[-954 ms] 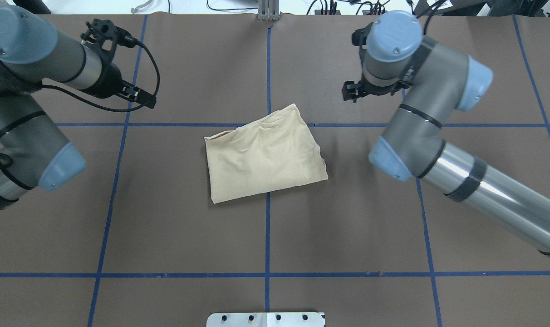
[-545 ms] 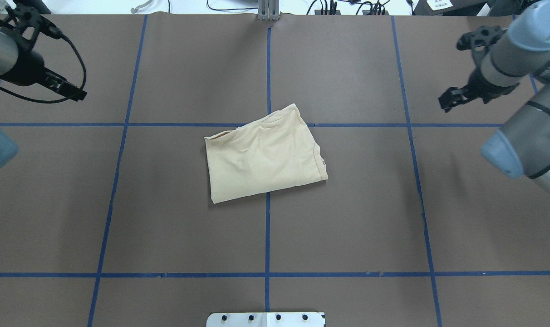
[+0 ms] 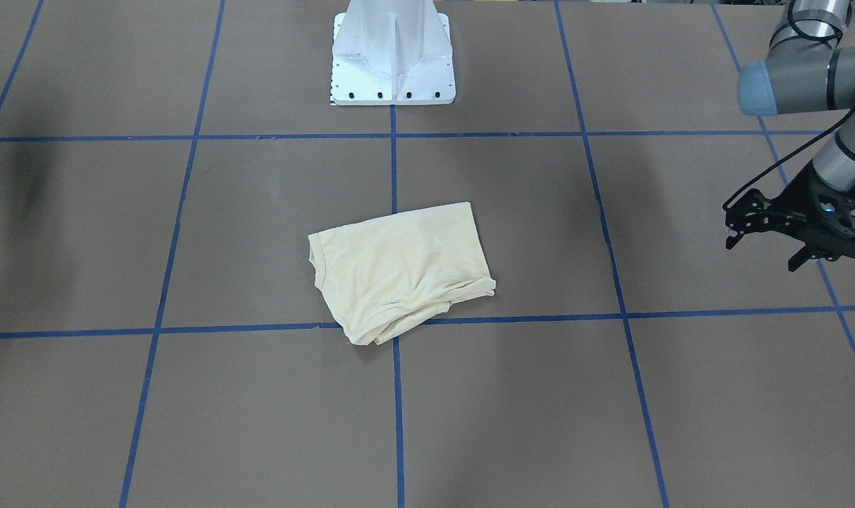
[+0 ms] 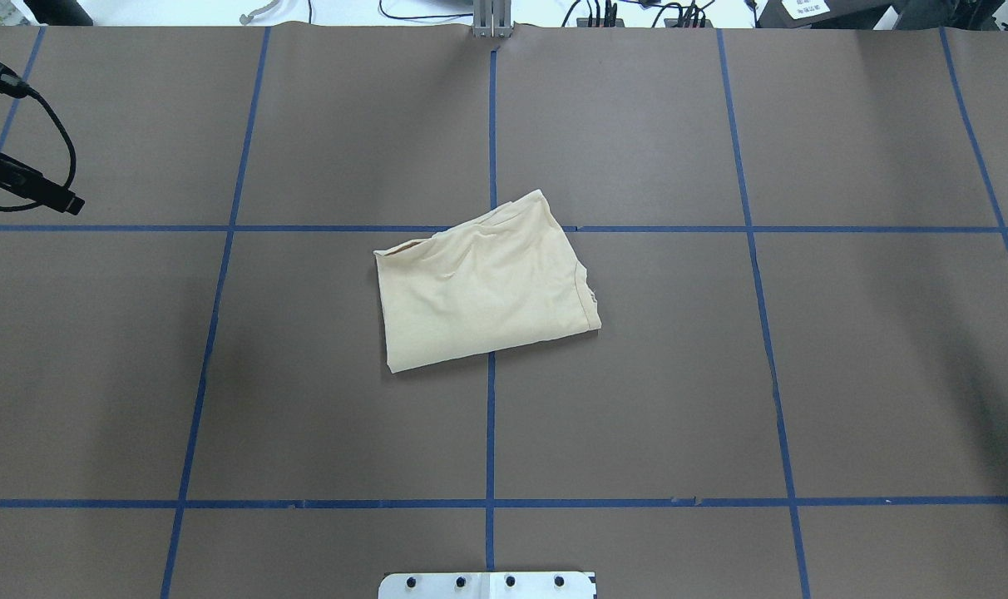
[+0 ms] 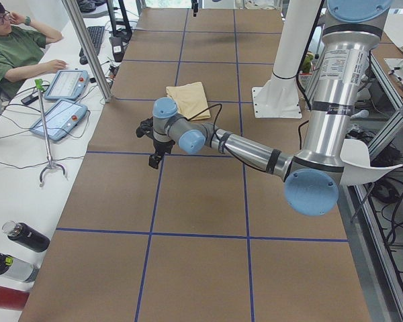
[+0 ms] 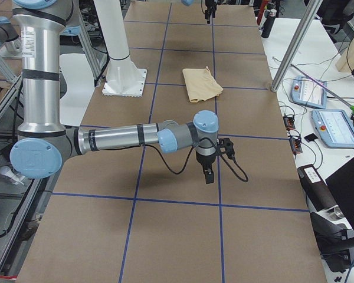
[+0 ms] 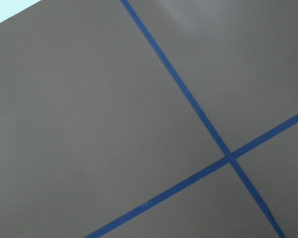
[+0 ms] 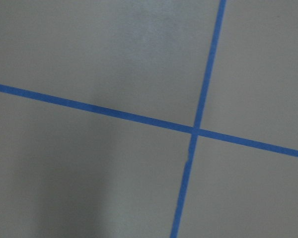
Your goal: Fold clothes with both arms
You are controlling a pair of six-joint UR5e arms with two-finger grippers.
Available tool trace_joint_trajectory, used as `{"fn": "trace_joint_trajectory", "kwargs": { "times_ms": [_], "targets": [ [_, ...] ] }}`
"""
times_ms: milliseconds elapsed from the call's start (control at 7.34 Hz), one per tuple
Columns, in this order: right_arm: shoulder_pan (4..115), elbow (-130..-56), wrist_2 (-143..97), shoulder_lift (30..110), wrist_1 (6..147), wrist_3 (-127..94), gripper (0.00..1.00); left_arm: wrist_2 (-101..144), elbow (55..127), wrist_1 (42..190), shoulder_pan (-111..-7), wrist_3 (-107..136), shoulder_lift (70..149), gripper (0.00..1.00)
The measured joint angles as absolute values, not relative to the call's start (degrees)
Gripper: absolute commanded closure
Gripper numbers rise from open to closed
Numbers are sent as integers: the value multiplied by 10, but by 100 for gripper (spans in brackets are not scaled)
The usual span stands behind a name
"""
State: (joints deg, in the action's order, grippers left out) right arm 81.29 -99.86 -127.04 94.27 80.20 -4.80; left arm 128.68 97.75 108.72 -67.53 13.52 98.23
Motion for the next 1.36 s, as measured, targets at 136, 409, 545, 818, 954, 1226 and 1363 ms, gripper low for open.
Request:
{"fn": "trace_joint_trajectory", "kwargs": {
  "times_ms": [136, 409, 545, 818, 954, 1226, 1363],
  "targets": [
    [853, -1004, -1289, 956, 820, -10, 0, 1327, 973, 1077, -712, 121, 979, 0],
    [881, -1020, -1293, 970, 862, 9, 0, 1349, 974, 1004, -768, 56, 978, 0],
    [884, -1021, -1293, 975, 867, 8, 0, 1351, 974, 955, -796, -8, 977, 0],
    [885, -1020, -1296, 979, 869, 6, 0, 1342, 966, 877, -854, -68, 974, 0],
    [885, -1019, -1297, 979, 870, 5, 0, 1304, 963, 862, -870, -75, 968, 0],
    [885, -1021, -1312, 979, 871, 5, 0, 1244, 962, 855, -877, -78, 955, 0],
    [885, -1025, -1338, 979, 871, 5, 0, 1270, 964, 855, -878, -79, 938, 0]
  ]
}}
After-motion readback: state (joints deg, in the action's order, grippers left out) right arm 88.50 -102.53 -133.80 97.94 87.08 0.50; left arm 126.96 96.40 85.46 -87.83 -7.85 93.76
